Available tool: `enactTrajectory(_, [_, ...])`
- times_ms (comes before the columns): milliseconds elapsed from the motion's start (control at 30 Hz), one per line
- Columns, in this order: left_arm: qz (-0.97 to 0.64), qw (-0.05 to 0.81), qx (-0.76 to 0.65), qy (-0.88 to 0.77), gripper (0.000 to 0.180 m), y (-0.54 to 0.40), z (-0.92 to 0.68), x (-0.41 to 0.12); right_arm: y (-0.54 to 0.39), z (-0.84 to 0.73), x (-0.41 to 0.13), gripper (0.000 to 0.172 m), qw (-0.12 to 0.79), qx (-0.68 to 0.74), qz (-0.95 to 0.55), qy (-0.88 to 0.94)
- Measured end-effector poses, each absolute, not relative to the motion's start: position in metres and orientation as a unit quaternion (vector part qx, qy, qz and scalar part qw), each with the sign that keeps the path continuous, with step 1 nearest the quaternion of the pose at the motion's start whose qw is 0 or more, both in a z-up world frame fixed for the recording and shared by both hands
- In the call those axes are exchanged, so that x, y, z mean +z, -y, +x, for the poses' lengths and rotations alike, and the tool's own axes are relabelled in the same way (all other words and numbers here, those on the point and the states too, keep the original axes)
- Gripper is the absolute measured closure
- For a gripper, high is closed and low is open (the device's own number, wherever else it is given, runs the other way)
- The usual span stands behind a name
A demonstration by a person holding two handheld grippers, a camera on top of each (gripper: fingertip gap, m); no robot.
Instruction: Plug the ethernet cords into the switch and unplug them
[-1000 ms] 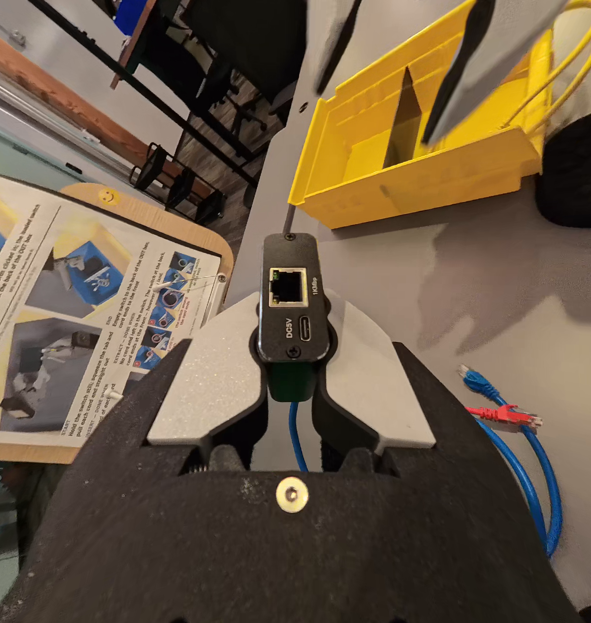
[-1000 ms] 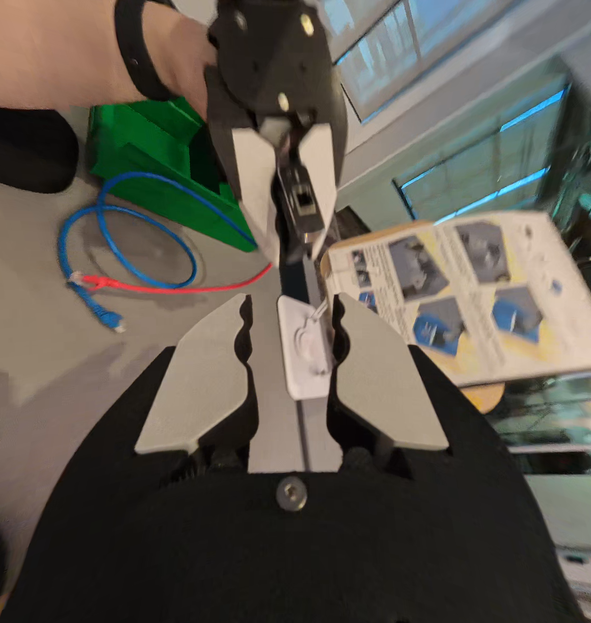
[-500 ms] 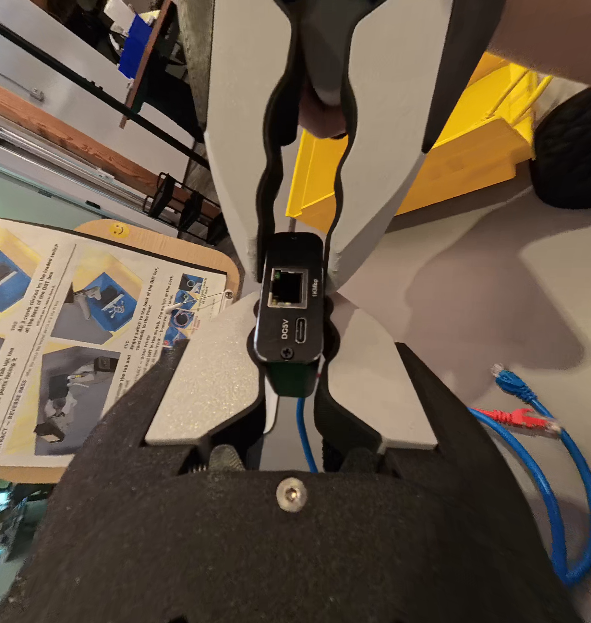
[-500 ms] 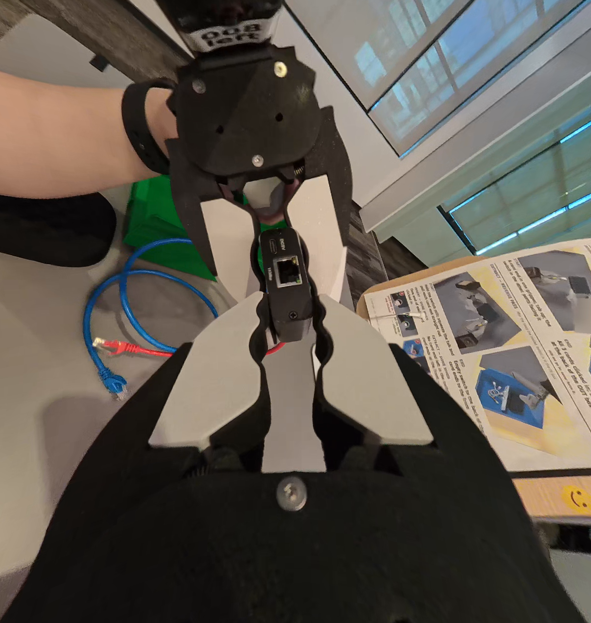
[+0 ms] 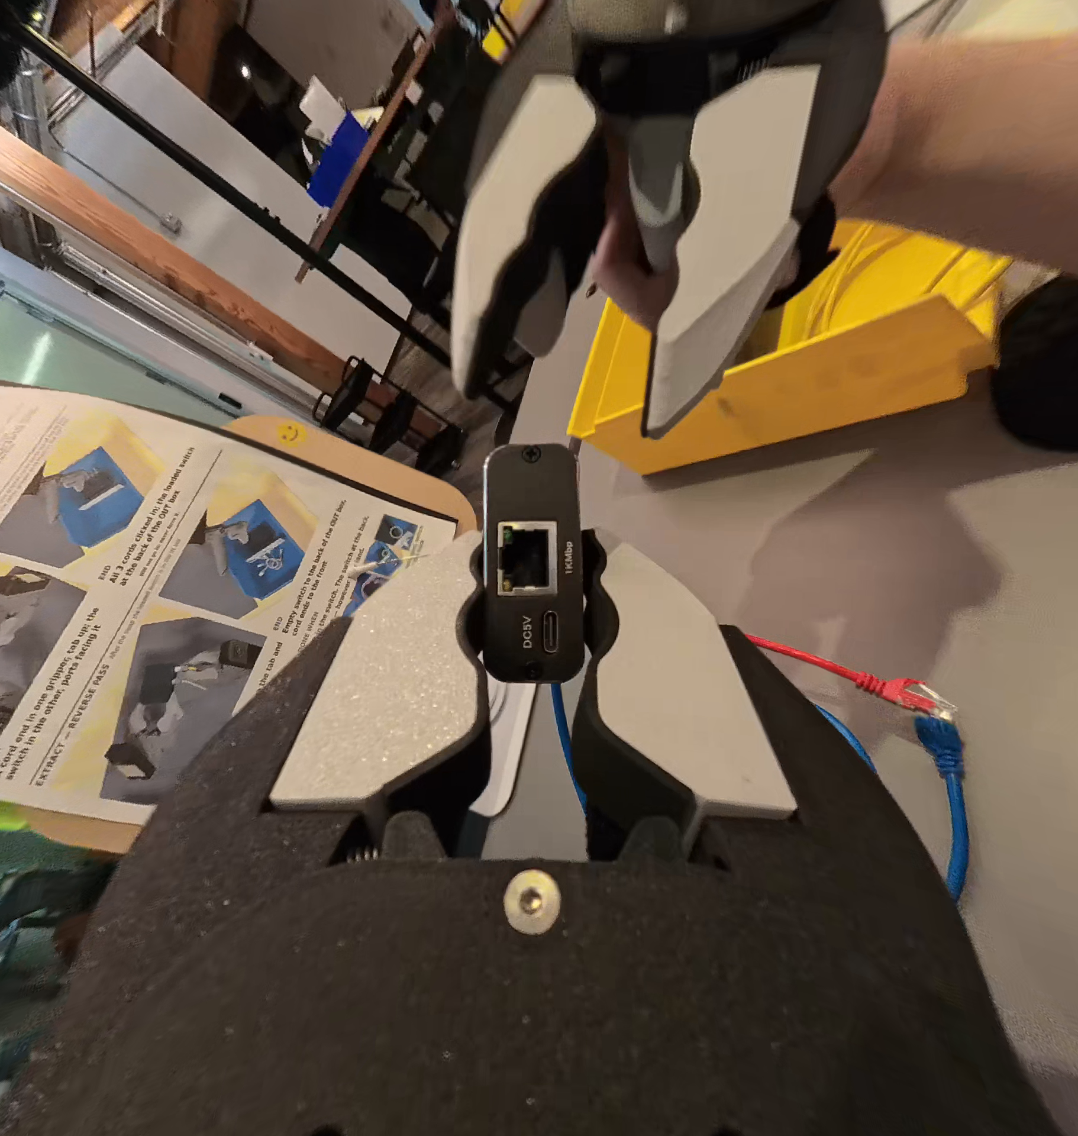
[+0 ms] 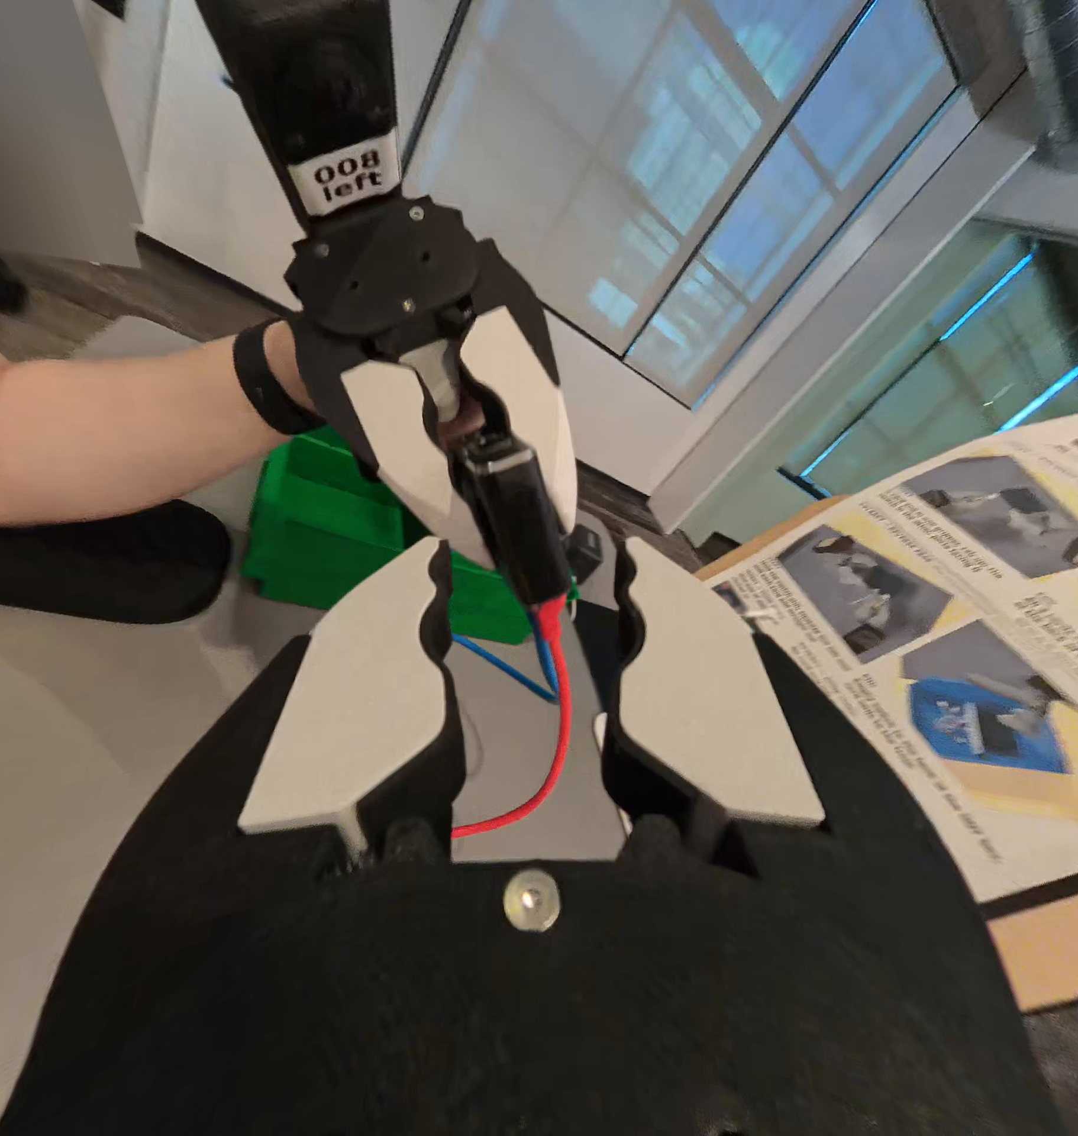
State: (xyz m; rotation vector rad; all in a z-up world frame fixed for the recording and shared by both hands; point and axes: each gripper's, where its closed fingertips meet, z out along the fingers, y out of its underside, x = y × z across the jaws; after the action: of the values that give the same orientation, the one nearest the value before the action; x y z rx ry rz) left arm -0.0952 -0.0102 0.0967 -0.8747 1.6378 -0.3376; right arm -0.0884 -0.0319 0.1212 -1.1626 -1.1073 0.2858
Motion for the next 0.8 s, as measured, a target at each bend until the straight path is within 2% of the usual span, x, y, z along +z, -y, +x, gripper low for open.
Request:
enactTrajectory(67, [-0.369,0.588,-0.177,-0.698,0.154,0.016,-0.099,0.104,0.025,-0.085,0.109,0.115,0.671,0.14,-0.532,0.496])
enactTrajectory(233, [-0.332,0.579,-0.277,-0.691,0.154,0.041,-0.104,0.12,0.006,-0.097,0.076,0.118,0.629,0.11,-0.563,0.524])
enactTrajectory(300, [-0.32,0.568,-0.314,-0.69,0.154,0.049,-0.105,0.122,0.011,-0.103,0.067,0.165,0.607,0.109,-0.556,0.557])
enactTrajectory(433, [-0.341,0.589,-0.3,-0.669,0.15,0.033,-0.109,0.124,0.0,-0.087,0.076,0.165,0.602,0.08,-0.607,0.513])
enactTrajectory(600, [-0.388,0.579,-0.208,-0.686,0.108,0.015,-0.111,0.109,-0.005,-0.061,0.085,0.165,0.583,-0.089,-0.636,0.497])
enactTrajectory(700, [-0.388,0.615,-0.162,-0.668,0.116,0.008,-0.106,0.113,-0.008,-0.048,0.081,0.165,0.539,-0.184,-0.659,0.492])
enactTrajectory(800, [-0.396,0.612,-0.103,-0.676,0.119,0.002,-0.102,0.104,-0.012,-0.042,0.077,0.165,0.508,-0.241,-0.669,0.486])
